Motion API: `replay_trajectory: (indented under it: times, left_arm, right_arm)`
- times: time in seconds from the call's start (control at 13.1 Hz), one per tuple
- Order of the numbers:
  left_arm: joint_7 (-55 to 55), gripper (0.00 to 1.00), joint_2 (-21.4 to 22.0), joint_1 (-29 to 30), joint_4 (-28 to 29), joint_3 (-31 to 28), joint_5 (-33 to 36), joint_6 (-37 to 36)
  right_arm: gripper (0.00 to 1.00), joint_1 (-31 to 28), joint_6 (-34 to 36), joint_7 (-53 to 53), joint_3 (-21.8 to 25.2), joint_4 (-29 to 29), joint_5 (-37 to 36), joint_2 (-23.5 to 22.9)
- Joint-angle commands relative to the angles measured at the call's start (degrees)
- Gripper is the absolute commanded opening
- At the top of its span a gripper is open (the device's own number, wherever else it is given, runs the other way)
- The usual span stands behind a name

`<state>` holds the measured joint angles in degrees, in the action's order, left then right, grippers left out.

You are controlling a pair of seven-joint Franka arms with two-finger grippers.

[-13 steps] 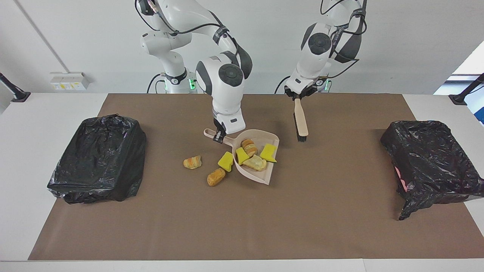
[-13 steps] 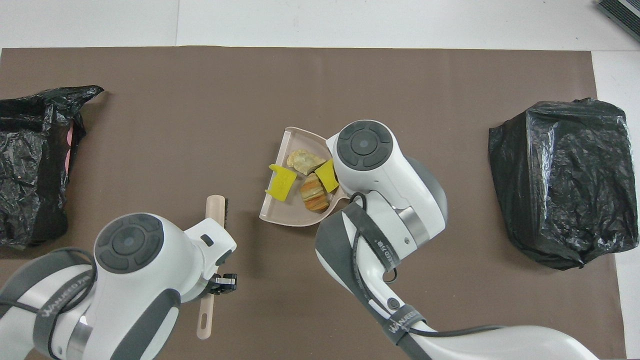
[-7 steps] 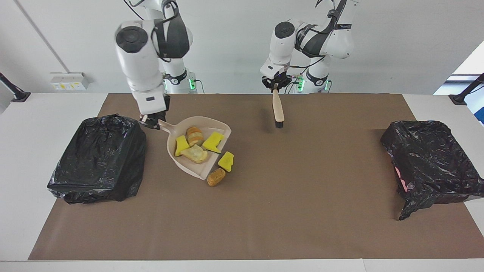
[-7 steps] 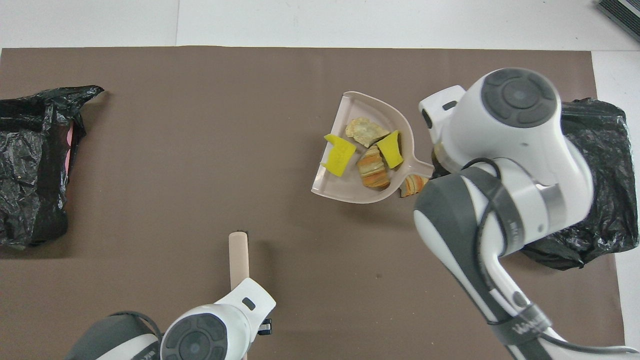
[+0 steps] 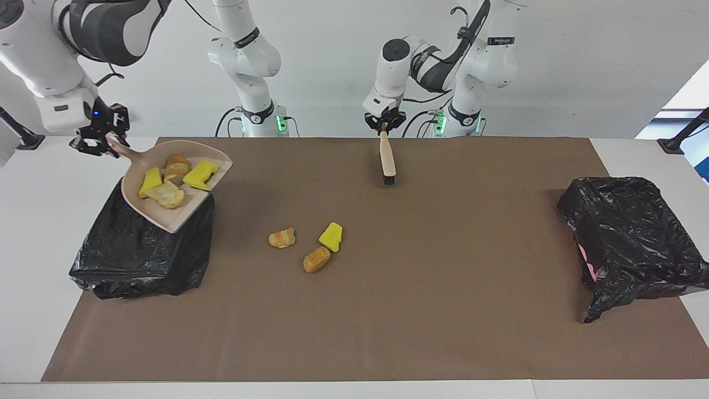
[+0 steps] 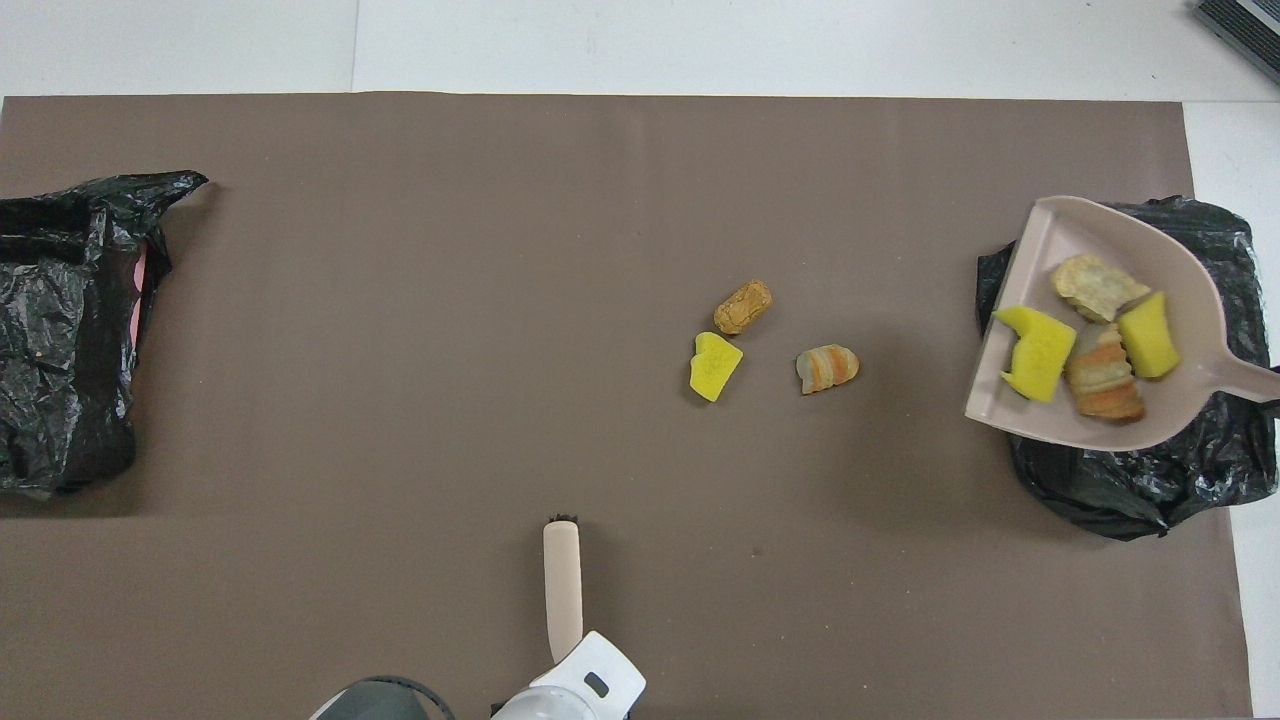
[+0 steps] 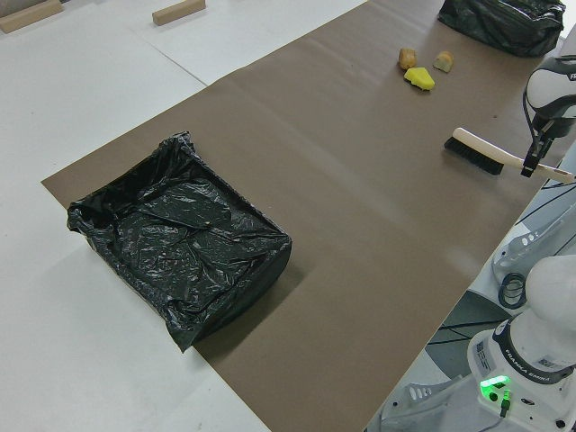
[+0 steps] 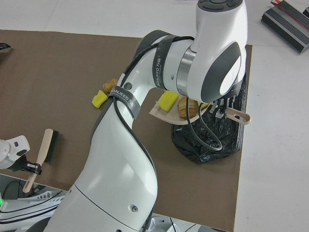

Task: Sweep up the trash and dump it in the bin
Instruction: 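Lift the full dustpan with the right gripper toward the black bag, then tip the dustpan over the black bag with the right gripper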

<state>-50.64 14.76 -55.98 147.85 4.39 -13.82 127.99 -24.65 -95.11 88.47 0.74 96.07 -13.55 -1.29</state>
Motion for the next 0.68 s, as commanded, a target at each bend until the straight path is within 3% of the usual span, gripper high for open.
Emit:
replay_trajectory:
  times: [0.0, 0.23, 0.38, 0.61]
  left_arm:
    - [0.2, 0.00, -1.0, -1.9, 0.3, -0.9, -1.2, 1.5]
    - [0.4, 0.01, -1.3, -1.8, 0.1, -1.0, -1.3, 1.2]
    - [0.9, 0.22, -1.7, -1.3, -0.1, -1.0, -1.3, 1.1]
    - [3.3, 0.65, -1.7, -0.8, -0.1, -1.1, -1.3, 0.9]
  right_arm:
    - [0.00, -5.3, -6.8, 6.3, -1.0, -0.1, -6.5, -3.4]
    - [0.00, -5.0, -12.4, 8.5, -1.1, 1.4, -18.9, -3.7]
    - [0.00, -4.8, -16.0, 9.0, -1.1, 1.6, -22.1, -5.0]
    - [0.00, -2.7, -18.0, 8.5, -1.1, 1.9, -25.8, -5.6]
